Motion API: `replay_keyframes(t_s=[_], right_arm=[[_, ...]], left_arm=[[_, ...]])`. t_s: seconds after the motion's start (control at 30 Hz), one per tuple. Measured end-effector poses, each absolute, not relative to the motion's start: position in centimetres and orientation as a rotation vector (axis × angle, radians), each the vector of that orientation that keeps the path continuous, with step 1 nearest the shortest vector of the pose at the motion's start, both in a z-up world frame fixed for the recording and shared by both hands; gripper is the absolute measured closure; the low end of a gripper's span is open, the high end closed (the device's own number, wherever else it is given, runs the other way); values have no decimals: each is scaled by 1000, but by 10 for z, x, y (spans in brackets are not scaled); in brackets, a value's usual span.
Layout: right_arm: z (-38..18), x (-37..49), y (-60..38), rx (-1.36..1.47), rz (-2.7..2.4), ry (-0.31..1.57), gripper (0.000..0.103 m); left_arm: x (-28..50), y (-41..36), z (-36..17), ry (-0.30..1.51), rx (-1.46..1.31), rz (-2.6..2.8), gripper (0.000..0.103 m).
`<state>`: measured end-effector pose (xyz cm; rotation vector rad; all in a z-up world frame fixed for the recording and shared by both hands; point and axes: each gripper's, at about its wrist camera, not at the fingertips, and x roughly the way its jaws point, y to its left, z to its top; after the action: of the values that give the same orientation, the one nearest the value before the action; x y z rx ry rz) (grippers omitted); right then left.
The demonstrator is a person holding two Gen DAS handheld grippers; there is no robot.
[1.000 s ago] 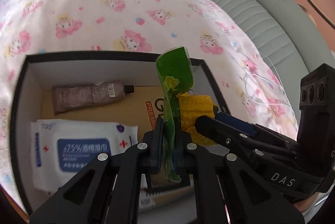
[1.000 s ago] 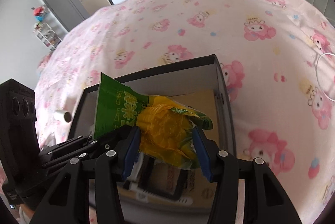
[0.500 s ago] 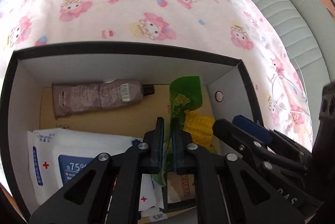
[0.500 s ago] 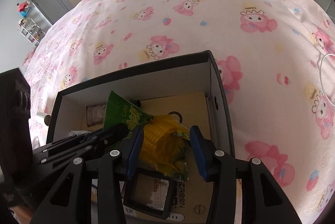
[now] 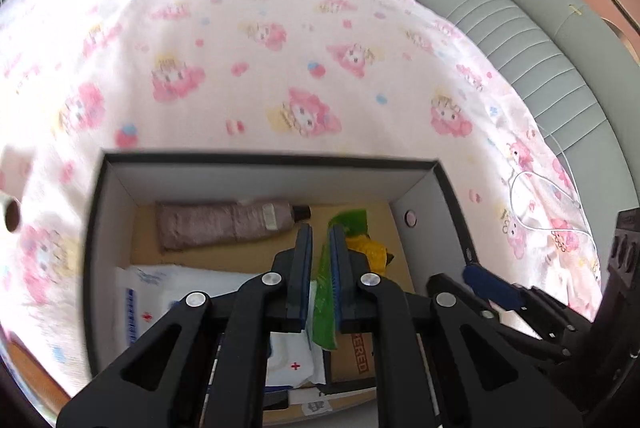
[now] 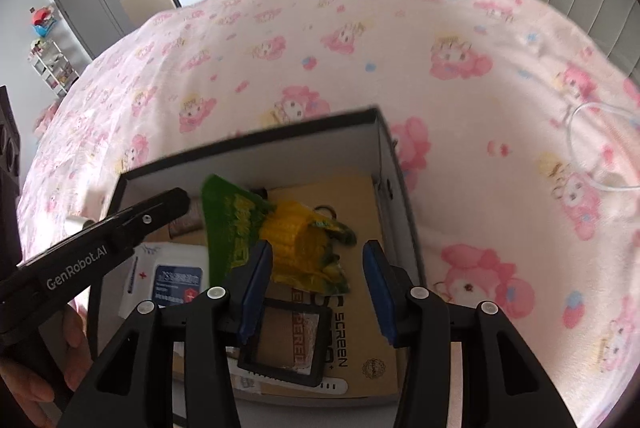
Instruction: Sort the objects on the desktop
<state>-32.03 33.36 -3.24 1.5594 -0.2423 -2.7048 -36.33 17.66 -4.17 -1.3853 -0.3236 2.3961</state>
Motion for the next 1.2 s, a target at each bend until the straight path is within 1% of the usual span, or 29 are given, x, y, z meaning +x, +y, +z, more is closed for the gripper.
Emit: replay_keyframes(t_s=[0.07, 0.1, 0.13, 0.17, 0.27, 0.3, 0.33, 0.37, 0.5, 0.57, 0.73, 0.9, 1.0, 1.07, 1.13, 1.2], right_arm=[[-18, -318, 330, 1528, -2745, -222, 56], [-11, -318, 328, 1512, -2763, -212, 55], [-2, -317, 326, 1491, -2788, -199, 51], [7, -315, 322, 1464, -2816, -192, 48], [32, -312, 312, 1394, -2886, -181, 46], [39, -311, 307, 1373, -2903, -183, 45], [45, -310, 303, 1352, -2920, -185, 37], [51, -309, 298, 1331, -2938, -186, 28], [74, -302, 273, 1261, -3005, -160, 27], [82, -300, 262, 1249, -3022, -155, 27], [100, -286, 238, 1220, -3040, -164, 27], [119, -265, 218, 1175, -3066, -131, 27], [130, -251, 210, 1162, -3053, -127, 27], [137, -236, 207, 1131, -3063, -135, 27], [132, -216, 203, 1123, -3059, -132, 27], [127, -196, 199, 1115, -3056, -128, 27]], left_arm=[[-362, 168, -23, -286, -1336, 2455, 83], [-362, 163, -15, -270, -1314, 2486, 71], [-362, 159, -8, -255, -1295, 2516, 61], [-361, 152, 1, -243, -1270, 2550, 58], [-359, 128, 28, -214, -1201, 2639, 46], [-358, 121, 35, -208, -1184, 2664, 37], [-357, 113, 42, -206, -1169, 2691, 31], [-355, 104, 51, -204, -1150, 2725, 29], [-345, 72, 81, -164, -1072, 2831, 16], [-339, 60, 92, -133, -1040, 2871, 15], [-322, 33, 111, -108, -999, 2922, 9], [-295, 16, 129, -134, -967, 2924, 9], [-271, 9, 142, -138, -918, 2954, 9], [-253, 5, 149, -132, -889, 2973, 5], [-227, -2, 155, -121, -852, 2998, 2], [-203, -7, 156, -113, -826, 3013, 1]])
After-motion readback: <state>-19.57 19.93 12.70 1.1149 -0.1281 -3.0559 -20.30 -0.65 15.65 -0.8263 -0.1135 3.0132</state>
